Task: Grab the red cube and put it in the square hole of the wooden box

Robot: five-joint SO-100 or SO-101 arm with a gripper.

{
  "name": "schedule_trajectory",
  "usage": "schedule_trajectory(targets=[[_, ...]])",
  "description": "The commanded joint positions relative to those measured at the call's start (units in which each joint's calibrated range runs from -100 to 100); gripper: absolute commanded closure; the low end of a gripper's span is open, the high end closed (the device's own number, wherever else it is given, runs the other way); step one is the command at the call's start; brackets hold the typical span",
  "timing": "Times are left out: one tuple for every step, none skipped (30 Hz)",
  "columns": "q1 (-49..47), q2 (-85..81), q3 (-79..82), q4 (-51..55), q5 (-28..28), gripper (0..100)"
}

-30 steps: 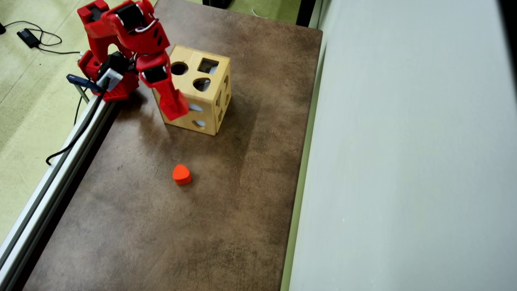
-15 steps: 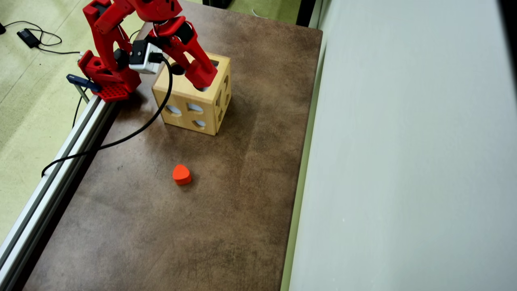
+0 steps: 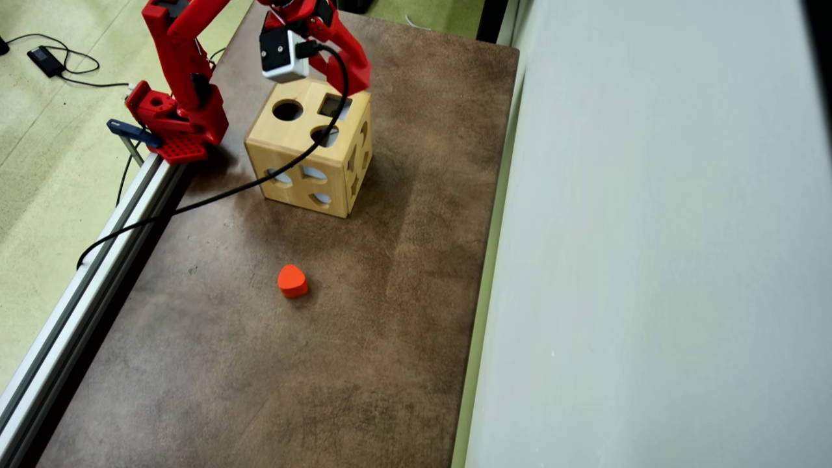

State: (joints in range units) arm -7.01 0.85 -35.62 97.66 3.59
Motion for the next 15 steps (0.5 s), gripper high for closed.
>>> schedule_trajectory(targets=[[-0.6, -4.0, 3.9, 0.2, 0.0, 98], [-0.6, -4.0, 5.1, 0.2, 0.0, 98], [-0.6, -4.0, 6.4, 0.2, -0.1, 98], [-0.6, -4.0, 7.4, 0.2, -0.1, 98], [-0.7, -4.0, 8.4, 0.2, -0.1, 98], [-0.7, -4.0, 9.4, 0.2, -0.2, 98], [-0.7, -4.0, 10.3, 0.2, -0.7, 98], [-0.5, -4.0, 10.8, 0.2, -1.8, 98], [-0.2, -4.1, 11.1, 0.2, -3.4, 98], [-0.1, -4.1, 11.1, 0.2, -5.4, 98], [-0.2, -4.1, 10.8, 0.2, -6.9, 98], [-0.6, -4.1, 10.5, 0.2, -8.2, 98], [-0.7, -4.1, 10.4, 0.2, -9.1, 98], [-0.7, -4.1, 10.6, 0.2, -9.6, 98], [-0.7, -4.1, 11.0, 0.2, -10.0, 98]])
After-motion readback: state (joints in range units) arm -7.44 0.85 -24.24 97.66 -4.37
